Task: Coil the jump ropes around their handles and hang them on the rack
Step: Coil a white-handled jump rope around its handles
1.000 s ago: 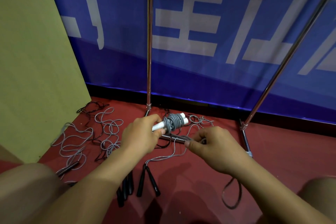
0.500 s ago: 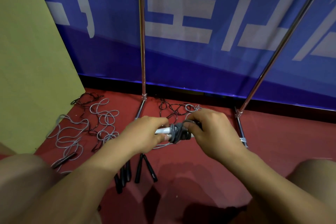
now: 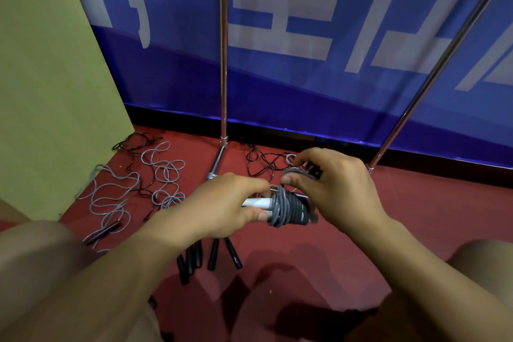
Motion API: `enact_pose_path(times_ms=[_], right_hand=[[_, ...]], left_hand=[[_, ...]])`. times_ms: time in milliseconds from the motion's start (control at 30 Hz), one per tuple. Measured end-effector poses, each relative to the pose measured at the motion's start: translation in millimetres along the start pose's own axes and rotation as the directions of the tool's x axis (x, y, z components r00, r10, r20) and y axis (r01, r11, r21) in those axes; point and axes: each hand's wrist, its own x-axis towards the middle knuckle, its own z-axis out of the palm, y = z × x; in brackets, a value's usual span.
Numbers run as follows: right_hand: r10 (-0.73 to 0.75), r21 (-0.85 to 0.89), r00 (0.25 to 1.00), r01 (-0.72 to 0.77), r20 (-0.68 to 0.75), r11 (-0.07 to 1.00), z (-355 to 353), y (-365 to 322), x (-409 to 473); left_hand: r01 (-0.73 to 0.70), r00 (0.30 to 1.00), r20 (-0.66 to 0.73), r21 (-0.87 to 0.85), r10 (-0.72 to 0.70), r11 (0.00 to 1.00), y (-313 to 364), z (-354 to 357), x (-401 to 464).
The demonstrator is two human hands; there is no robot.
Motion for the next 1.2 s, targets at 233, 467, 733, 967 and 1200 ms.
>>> enact_pose_path(times_ms=[233, 467, 733, 967, 1200], right_hand=[[0.12, 0.091, 0.992, -0.122, 0.032, 0.988, -5.1, 3.1, 6.6], [0.067, 0.619, 0.976, -0.185, 0.21, 0.763, -11.3, 4.1, 13.1], [-0.111, 0.49, 0.96, -0.03, 0.255, 0.871, 2.3, 4.7, 6.8], [-0.058, 0.421, 0.985, -0.015, 0.161, 0.907, 12.4, -11.5, 0.2], [-0.083, 0.309, 0.969, 0.007, 0.232, 0.951, 16.3, -7.3, -0.2]], left_hand=[[-0.005, 0.991, 0.127, -0.284, 0.042, 0.959, 8.6, -10.3, -6.4], [0.072, 0.938, 0.297, -0.669, 0.178, 0.74, 17.0, -26.7, -10.6], [0.064, 0.956, 0.193, -0.873, 0.223, 0.483, 19.6, -31.7, -11.8], [0.076, 0.993, 0.097, -0.954, 0.06, 0.291, 16.7, -33.8, -9.6], [0.052, 0.974, 0.01, -0.983, -0.225, 0.178, 13.2, -39.0, -3.4]])
